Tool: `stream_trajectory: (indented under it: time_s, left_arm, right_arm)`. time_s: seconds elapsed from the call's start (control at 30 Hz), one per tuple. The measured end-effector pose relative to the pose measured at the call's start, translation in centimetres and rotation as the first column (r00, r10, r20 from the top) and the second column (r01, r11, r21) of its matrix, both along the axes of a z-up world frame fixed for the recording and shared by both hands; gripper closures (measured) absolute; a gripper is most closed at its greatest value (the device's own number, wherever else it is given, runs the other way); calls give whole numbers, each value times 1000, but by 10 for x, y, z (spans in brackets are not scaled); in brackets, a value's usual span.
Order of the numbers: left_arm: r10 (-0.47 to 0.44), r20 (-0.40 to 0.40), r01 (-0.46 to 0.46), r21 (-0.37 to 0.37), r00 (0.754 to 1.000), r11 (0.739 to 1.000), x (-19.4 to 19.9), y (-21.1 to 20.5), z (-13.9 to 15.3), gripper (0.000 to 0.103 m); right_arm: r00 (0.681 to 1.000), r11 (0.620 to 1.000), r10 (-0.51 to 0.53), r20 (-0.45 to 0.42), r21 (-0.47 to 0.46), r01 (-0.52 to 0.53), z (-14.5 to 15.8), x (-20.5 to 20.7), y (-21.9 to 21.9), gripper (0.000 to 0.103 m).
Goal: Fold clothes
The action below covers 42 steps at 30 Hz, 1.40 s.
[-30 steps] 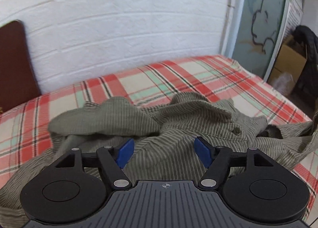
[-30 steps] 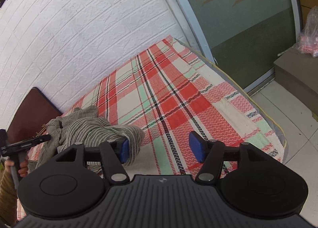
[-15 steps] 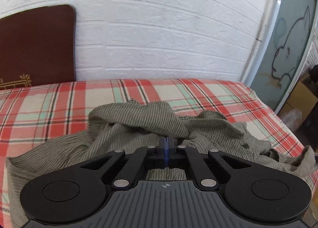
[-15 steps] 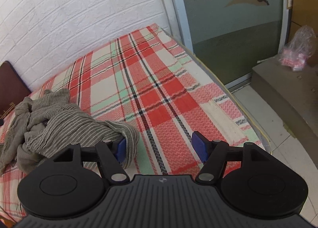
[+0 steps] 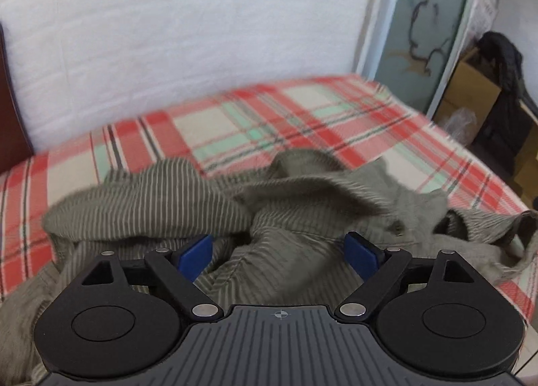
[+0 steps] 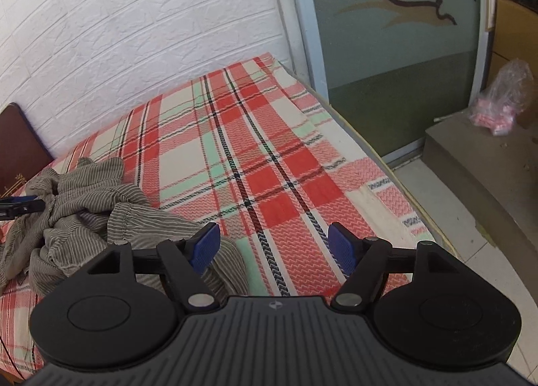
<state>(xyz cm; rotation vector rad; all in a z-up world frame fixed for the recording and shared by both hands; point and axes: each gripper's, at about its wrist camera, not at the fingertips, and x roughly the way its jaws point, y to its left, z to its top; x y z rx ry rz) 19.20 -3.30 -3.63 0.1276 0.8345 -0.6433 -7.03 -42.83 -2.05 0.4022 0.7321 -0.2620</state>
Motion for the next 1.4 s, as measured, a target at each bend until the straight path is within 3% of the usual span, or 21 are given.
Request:
stream_trajectory:
  time_s: [0.03,0.07,0.1,0.13,0.17,0.23,0.4,0.6,0.77,1.0,1.13,1.27,1.37,1.4]
  left_arm:
    - [-1,-43,0,-20,999,1000,2,2,-5,14]
    - [-2,-87,-1,-39,996,999,4,3,-11,28]
    - [-5,-129,-3,-58,992,998,5,5,-16,52]
    - [11,-115,-17,-51,993,999,-1,7,-14,66]
    - [26,-101,-31,-45,995,999,-7,9,-12,89]
    - [48,-72,-52,-62,996,997,-21,15,-5,96]
    - [70,-6,-70,-167,998,984,-64,38,29,99]
    - [60,88,-47,-149,994,988,-125,40,45,99]
    - [45,77,-32,-173,996,984,-164,35,32,98]
    - [57,109,-39,-161,992,986,-187,20,13,91]
    - [57,149,-36,-137,987,990,-198,13,10,88]
    - [80,157,-54,-160,984,986,-204,17,6,89]
    - [104,186,-69,-186,977,980,-209,19,5,93]
    - [108,190,-70,-196,976,978,-210,20,4,93]
  right_arm:
    - [1000,1000,3,-2,0,-3,-1,1,1,28]
    - [1000,1000,7,-5,0,-7,-2,2,1,28]
    - [1000,1000,10,-7,-1,-10,-3,4,2,28]
    - [1000,1000,14,-10,-1,-14,-4,5,2,28]
    - [1000,1000,17,-11,-6,-18,-4,7,3,28]
    - [1000,1000,25,-6,-10,-25,-3,13,7,28]
    - [994,996,85,69,-35,-82,15,26,23,28]
    - [948,962,274,160,-27,-273,36,51,71,28]
    - [854,874,475,212,-7,-485,46,68,129,28]
    - [679,686,689,253,78,-724,50,78,201,28]
    - [633,630,731,255,107,-769,51,83,227,29]
    - [579,561,773,260,149,-815,53,89,249,34]
    - [581,559,785,213,161,-814,48,98,260,41]
    - [599,577,780,182,162,-801,44,101,262,43]
